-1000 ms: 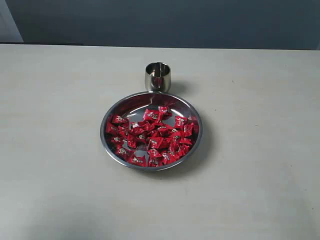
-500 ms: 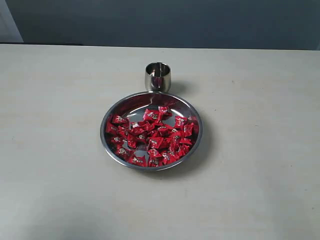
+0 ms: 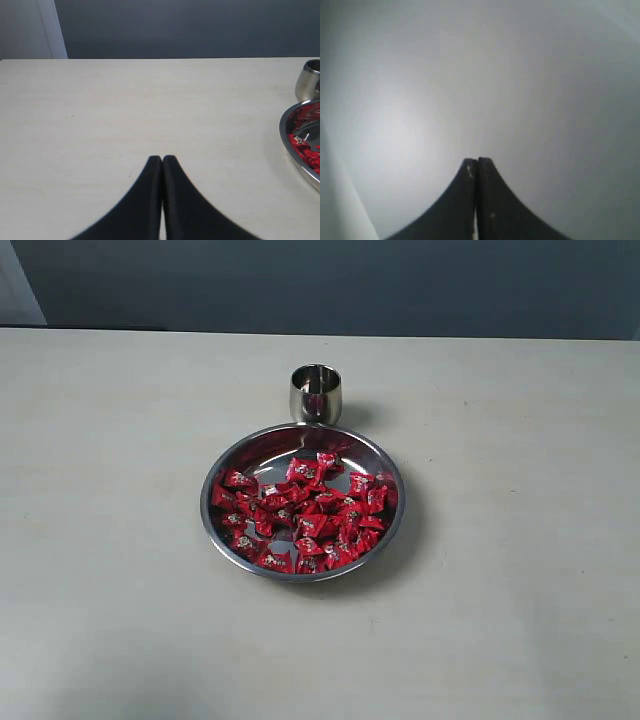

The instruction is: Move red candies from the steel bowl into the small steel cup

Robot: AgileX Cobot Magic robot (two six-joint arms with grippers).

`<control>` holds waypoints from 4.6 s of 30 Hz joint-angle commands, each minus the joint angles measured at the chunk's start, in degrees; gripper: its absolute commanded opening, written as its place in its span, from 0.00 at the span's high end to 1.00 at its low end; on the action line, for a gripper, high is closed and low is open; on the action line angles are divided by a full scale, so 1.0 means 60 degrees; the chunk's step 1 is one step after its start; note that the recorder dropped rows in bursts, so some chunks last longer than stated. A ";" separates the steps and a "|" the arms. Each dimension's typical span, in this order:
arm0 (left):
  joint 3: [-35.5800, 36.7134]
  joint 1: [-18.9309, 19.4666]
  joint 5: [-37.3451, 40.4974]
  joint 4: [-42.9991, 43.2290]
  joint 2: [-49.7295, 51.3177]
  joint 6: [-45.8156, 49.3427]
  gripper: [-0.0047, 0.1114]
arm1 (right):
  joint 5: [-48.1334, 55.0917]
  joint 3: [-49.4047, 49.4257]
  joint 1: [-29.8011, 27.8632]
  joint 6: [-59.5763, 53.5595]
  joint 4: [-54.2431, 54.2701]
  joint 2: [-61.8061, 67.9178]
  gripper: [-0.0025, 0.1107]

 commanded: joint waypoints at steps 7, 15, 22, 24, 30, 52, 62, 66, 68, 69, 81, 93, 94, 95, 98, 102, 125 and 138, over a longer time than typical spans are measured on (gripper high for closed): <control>0.0028 -0.0049 -0.0040 0.0048 -0.0065 -0.0021 0.96 | 0.0974 -0.0507 -0.0066 0.3441 -0.5672 0.0458 0.98; 0.0028 -0.0049 -0.0040 0.0048 -0.0065 -0.0021 0.96 | 0.2226 -0.5276 -0.0066 0.4021 -1.0152 0.6645 0.98; 0.0028 -0.0049 -0.0040 0.0048 -0.0065 -0.0021 0.96 | 0.2573 -0.8897 0.0480 0.7615 -1.4252 1.1470 0.98; 0.0028 -0.0049 -0.0040 0.0048 -0.0065 -0.0021 0.96 | 0.2573 -0.9810 0.0908 0.9530 -1.5676 1.2885 0.98; 0.0028 -0.0049 -0.0040 0.0048 -0.0065 -0.0021 0.96 | 0.3674 -1.1283 0.1648 0.9632 -1.5676 1.5675 0.98; 0.0028 -0.0049 -0.0040 0.0063 -0.0065 -0.0021 0.96 | 1.2350 -1.3049 0.2822 -1.0585 0.3288 1.8107 0.98; 0.0028 -0.0049 -0.0040 0.0063 -0.0065 -0.0021 0.96 | 1.1500 -1.3088 0.5266 -1.5025 0.6926 1.8107 0.55; 0.0028 -0.0049 -0.0040 0.0063 -0.0065 -0.0021 0.96 | 1.0418 -1.3088 0.5841 -1.4990 0.6926 1.8148 0.52; 0.0028 -0.0049 -0.0040 0.0063 -0.0065 -0.0021 0.96 | 1.0205 -1.3088 0.5964 -1.4990 0.6926 1.8259 0.55; 0.0028 -0.0049 -0.0040 0.0063 -0.0065 -0.0021 0.96 | 1.0205 -1.3088 0.6009 -1.4990 0.6926 1.8354 0.56; 0.0028 -0.0049 -0.0040 0.0063 -0.0065 -0.0021 0.96 | 1.0237 -1.3088 0.6009 -1.4971 0.6993 1.9523 0.56; 0.0028 -0.0049 -0.0040 0.0063 -0.0065 -0.0021 0.96 | 1.0032 -1.3088 0.6009 -1.4971 0.7012 2.0043 0.56; 0.0028 -0.0049 -0.0040 0.0063 -0.0065 -0.0021 0.96 | 0.9958 -1.3088 0.6009 -1.4971 0.7012 2.0043 0.56; 0.0028 -0.0049 -0.0040 0.0063 -0.0065 -0.0021 0.96 | 0.9914 -1.3088 0.6009 -1.4971 0.7012 2.0043 0.56; 0.0028 -0.0049 -0.0040 0.0063 -0.0065 -0.0021 0.96 | 0.9848 -1.3088 0.6009 -1.4971 0.7012 2.0043 0.56; 0.0028 -0.0049 -0.0040 0.0063 -0.0065 -0.0021 0.96 | 0.9865 -1.3088 0.6009 -1.4971 0.7012 2.0043 0.56; 0.0028 -0.0049 -0.0040 0.0063 -0.0065 -0.0021 0.96 | 1.0519 -1.3088 0.5811 -1.3196 0.7515 2.0305 0.56; 0.0028 -0.0049 -0.0040 0.0063 -0.0065 -0.0021 0.96 | 1.0159 -1.3088 0.5715 -1.3231 0.8000 2.0394 0.56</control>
